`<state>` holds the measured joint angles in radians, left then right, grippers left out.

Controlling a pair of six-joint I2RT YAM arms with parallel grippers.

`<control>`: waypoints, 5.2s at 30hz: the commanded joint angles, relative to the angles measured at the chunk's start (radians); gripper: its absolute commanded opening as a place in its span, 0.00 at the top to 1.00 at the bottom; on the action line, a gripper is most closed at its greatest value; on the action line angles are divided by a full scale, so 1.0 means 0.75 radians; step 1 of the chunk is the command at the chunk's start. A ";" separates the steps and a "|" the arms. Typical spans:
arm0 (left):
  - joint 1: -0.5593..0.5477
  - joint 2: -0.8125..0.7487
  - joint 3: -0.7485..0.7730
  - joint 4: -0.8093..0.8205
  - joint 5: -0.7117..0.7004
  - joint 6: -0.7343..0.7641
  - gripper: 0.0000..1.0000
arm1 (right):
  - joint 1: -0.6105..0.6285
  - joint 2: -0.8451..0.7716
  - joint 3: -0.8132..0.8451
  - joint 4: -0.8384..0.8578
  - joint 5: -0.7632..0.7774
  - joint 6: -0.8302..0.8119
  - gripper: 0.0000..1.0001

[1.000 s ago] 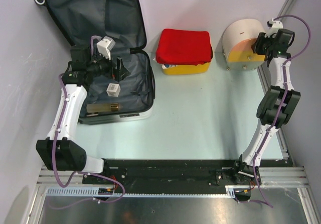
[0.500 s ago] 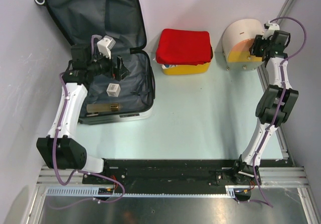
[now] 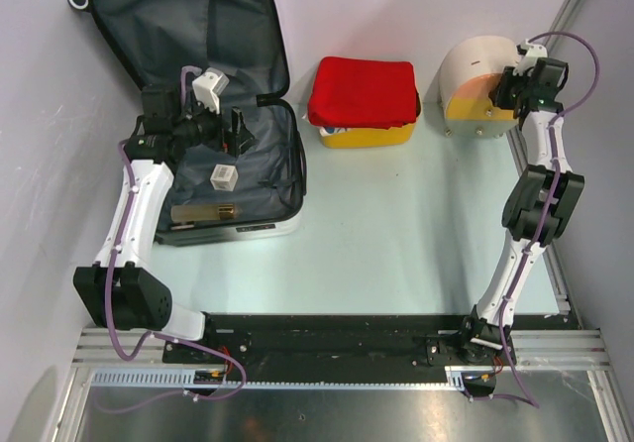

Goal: Open, take out, and arrange the luggage

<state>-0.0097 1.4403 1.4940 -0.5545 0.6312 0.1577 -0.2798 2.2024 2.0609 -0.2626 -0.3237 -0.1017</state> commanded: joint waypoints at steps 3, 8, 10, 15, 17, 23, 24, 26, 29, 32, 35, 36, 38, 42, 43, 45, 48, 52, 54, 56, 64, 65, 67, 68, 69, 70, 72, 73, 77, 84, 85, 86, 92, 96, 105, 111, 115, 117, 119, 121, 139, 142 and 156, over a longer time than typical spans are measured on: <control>0.009 -0.014 0.049 0.032 -0.015 -0.024 0.00 | 0.005 -0.075 -0.021 0.211 -0.039 -0.012 0.98; 0.009 -0.014 0.037 0.034 -0.009 -0.024 0.00 | -0.005 -0.253 -0.348 0.427 -0.057 -0.044 1.00; 0.009 -0.006 0.037 0.034 0.003 -0.024 0.00 | -0.009 -0.363 -0.481 0.542 -0.116 -0.079 1.00; 0.009 0.008 0.051 0.032 0.024 -0.018 0.00 | -0.011 -0.488 -0.772 0.784 -0.235 -0.118 1.00; 0.009 0.012 0.059 0.034 0.030 -0.016 0.00 | -0.003 -0.507 -0.797 0.798 -0.235 -0.165 1.00; 0.009 0.004 0.059 0.032 0.026 -0.004 0.00 | 0.003 -0.490 -0.791 0.764 -0.182 -0.204 1.00; 0.009 -0.002 0.057 0.032 0.024 -0.002 0.00 | 0.001 -0.494 -0.776 0.709 -0.182 -0.214 0.73; 0.009 -0.014 0.047 0.030 0.018 0.006 0.00 | -0.011 -0.525 -0.705 0.525 -0.182 -0.231 0.44; 0.009 -0.039 0.019 0.032 0.011 0.015 0.00 | -0.056 -0.607 -0.654 0.371 -0.241 -0.239 0.38; 0.009 -0.051 0.000 0.032 0.024 0.013 0.00 | -0.085 -0.674 -0.631 0.267 -0.313 -0.269 0.37; 0.009 -0.043 0.000 0.034 0.040 -0.004 0.00 | -0.081 -0.707 -0.576 0.297 -0.252 -0.159 0.36; 0.009 -0.037 0.002 0.032 0.046 -0.010 0.00 | -0.077 -0.681 -0.543 0.315 -0.231 -0.096 0.36; 0.009 -0.018 0.010 0.032 0.056 -0.020 0.00 | -0.075 -0.628 -0.421 0.326 -0.201 0.151 0.32; 0.009 -0.002 0.029 0.032 0.060 -0.030 0.00 | -0.036 -0.489 -0.235 0.273 -0.064 0.648 0.25; 0.009 -0.008 0.027 0.032 0.056 -0.032 0.00 | -0.016 -0.438 -0.178 0.171 0.088 0.718 0.25; 0.009 -0.014 0.021 0.032 0.050 -0.032 0.00 | 0.033 -0.384 -0.014 0.046 0.226 0.851 0.25; 0.009 -0.028 -0.002 0.032 0.040 -0.032 0.00 | 0.093 -0.358 0.019 -0.008 0.352 0.978 0.18; 0.009 -0.035 -0.016 0.032 0.038 -0.030 0.00 | 0.130 -0.284 0.113 -0.140 0.474 1.090 0.20; 0.009 -0.028 -0.016 0.032 0.034 -0.028 0.00 | 0.126 -0.243 0.136 -0.173 0.485 1.186 0.21; 0.009 -0.026 -0.012 0.034 0.030 -0.028 0.00 | 0.130 -0.214 0.154 -0.210 0.517 1.224 0.22; 0.009 -0.008 -0.004 0.032 0.020 -0.032 0.00 | 0.138 -0.135 0.173 -0.220 0.573 1.273 0.23; 0.009 -0.006 -0.002 0.032 0.018 -0.030 0.00 | 0.138 -0.126 0.179 -0.214 0.575 1.275 0.23; 0.009 -0.004 0.004 0.032 0.011 -0.032 0.00 | 0.138 -0.098 0.195 -0.208 0.595 1.293 0.24; 0.009 -0.002 0.004 0.032 0.007 -0.032 0.00 | 0.138 -0.086 0.214 -0.208 0.599 1.295 0.24; 0.009 -0.002 0.004 0.034 0.005 -0.034 0.00 | 0.136 -0.063 0.226 -0.202 0.611 1.301 0.25; 0.009 -0.002 0.004 0.034 -0.001 -0.034 0.00 | 0.136 -0.051 0.238 -0.200 0.620 1.309 0.25; 0.009 0.000 0.008 0.032 -0.009 -0.034 0.00 | 0.134 -0.010 0.281 -0.188 0.638 1.322 0.26; 0.009 0.006 0.010 0.034 -0.011 -0.036 0.00 | 0.132 0.004 0.297 -0.182 0.642 1.326 0.27; 0.009 0.019 0.029 0.032 -0.021 -0.043 0.00 | 0.132 0.082 0.371 -0.147 0.640 1.334 0.28; 0.009 0.049 0.076 0.032 -0.030 -0.053 0.00 | 0.140 0.138 0.396 -0.082 0.563 1.375 0.44; 0.009 0.049 0.082 0.030 -0.030 -0.055 0.00 | 0.140 0.127 0.388 -0.065 0.546 1.375 0.49; 0.009 0.055 0.086 0.030 -0.025 -0.053 0.00 | 0.140 0.121 0.379 -0.027 0.514 1.373 0.53; 0.009 0.102 0.151 0.030 -0.005 -0.061 0.00 | 0.126 0.099 0.330 0.037 0.481 1.399 0.73; 0.009 0.109 0.164 0.030 -0.001 -0.059 0.00 | 0.115 0.093 0.310 0.045 0.464 1.412 0.95; 0.009 0.100 0.156 0.026 0.005 -0.049 0.00 | 0.124 0.009 0.249 0.115 0.362 1.424 1.00; 0.009 0.096 0.149 0.028 0.022 -0.049 0.00 | 0.117 -0.089 0.173 0.135 0.327 1.436 1.00; 0.009 0.092 0.141 0.028 0.032 -0.049 0.00 | 0.105 -0.153 0.061 0.174 0.311 1.443 1.00; 0.009 0.084 0.133 0.028 0.034 -0.045 0.00 | 0.107 -0.208 -0.001 0.237 0.317 1.438 1.00; 0.009 0.080 0.123 0.026 0.042 -0.049 0.00 | 0.101 -0.237 -0.044 0.240 0.313 1.438 1.00; 0.009 0.072 0.117 0.028 0.044 -0.045 0.00 | 0.101 -0.251 -0.054 0.234 0.303 1.451 1.00; 0.009 0.057 0.094 0.030 0.050 -0.028 0.00 | 0.107 -0.288 -0.020 0.062 0.478 1.438 0.28; 0.009 0.055 0.082 0.026 0.044 -0.026 0.00 | 0.107 -0.251 0.021 -0.014 0.536 1.440 0.17; 0.009 0.088 0.096 0.028 0.013 -0.034 0.00 | 0.113 -0.039 0.228 -0.112 0.632 1.508 0.00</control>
<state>-0.0097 1.5196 1.5501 -0.5476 0.6395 0.1574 -0.1982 2.1311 2.1670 -0.3199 0.0994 1.0027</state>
